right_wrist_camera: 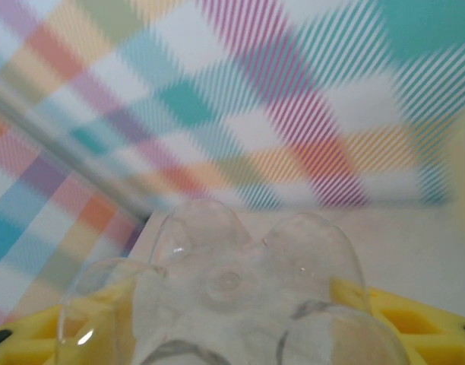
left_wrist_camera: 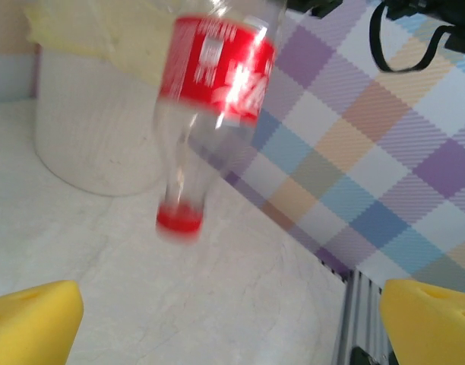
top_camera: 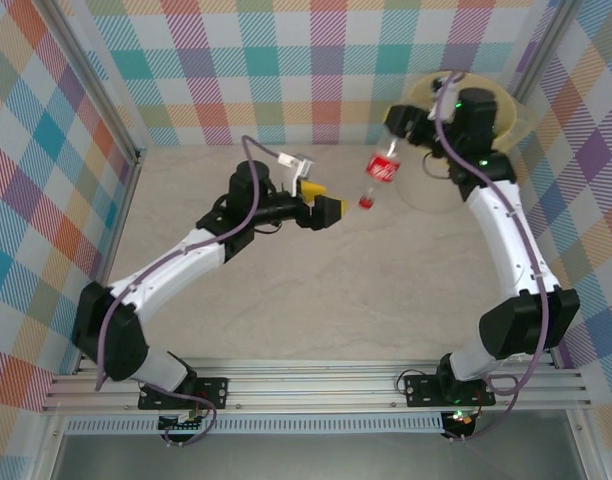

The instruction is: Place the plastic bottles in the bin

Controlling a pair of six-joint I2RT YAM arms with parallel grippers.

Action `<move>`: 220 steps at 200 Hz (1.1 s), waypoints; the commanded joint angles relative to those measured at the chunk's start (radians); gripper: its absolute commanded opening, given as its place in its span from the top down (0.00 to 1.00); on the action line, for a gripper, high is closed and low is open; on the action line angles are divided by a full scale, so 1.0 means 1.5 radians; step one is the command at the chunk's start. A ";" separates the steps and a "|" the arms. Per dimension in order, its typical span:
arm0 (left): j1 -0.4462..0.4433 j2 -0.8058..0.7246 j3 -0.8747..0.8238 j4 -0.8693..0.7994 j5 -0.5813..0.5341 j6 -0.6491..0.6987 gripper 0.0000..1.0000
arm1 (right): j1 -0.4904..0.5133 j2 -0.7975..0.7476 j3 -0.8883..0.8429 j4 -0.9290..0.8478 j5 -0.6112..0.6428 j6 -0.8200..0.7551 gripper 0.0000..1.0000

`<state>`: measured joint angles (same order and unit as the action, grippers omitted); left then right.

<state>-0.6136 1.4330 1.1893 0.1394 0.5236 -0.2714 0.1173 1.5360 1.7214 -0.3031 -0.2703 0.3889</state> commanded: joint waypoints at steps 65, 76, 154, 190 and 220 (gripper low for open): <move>-0.003 -0.104 -0.110 -0.030 -0.180 -0.001 0.00 | -0.044 0.192 0.322 0.110 0.463 -0.368 0.45; -0.003 -0.106 -0.113 -0.034 -0.188 -0.001 0.00 | -0.047 0.248 0.387 0.097 0.499 -0.416 0.45; 0.000 -0.092 -0.117 -0.051 -0.236 -0.006 0.00 | -0.051 0.468 0.629 -0.092 0.497 -0.500 0.14; 0.006 -0.085 -0.115 -0.063 -0.261 -0.018 0.00 | -0.053 0.432 0.629 -0.140 0.393 -0.413 0.11; 0.013 -0.086 -0.119 -0.066 -0.282 -0.028 0.00 | -0.053 0.386 0.614 -0.152 0.348 -0.385 0.09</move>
<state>-0.6079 1.3113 1.0191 0.0505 0.1429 -0.2913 0.0452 2.2261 2.6488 -0.5159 0.3401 -0.2546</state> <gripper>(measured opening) 0.999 0.902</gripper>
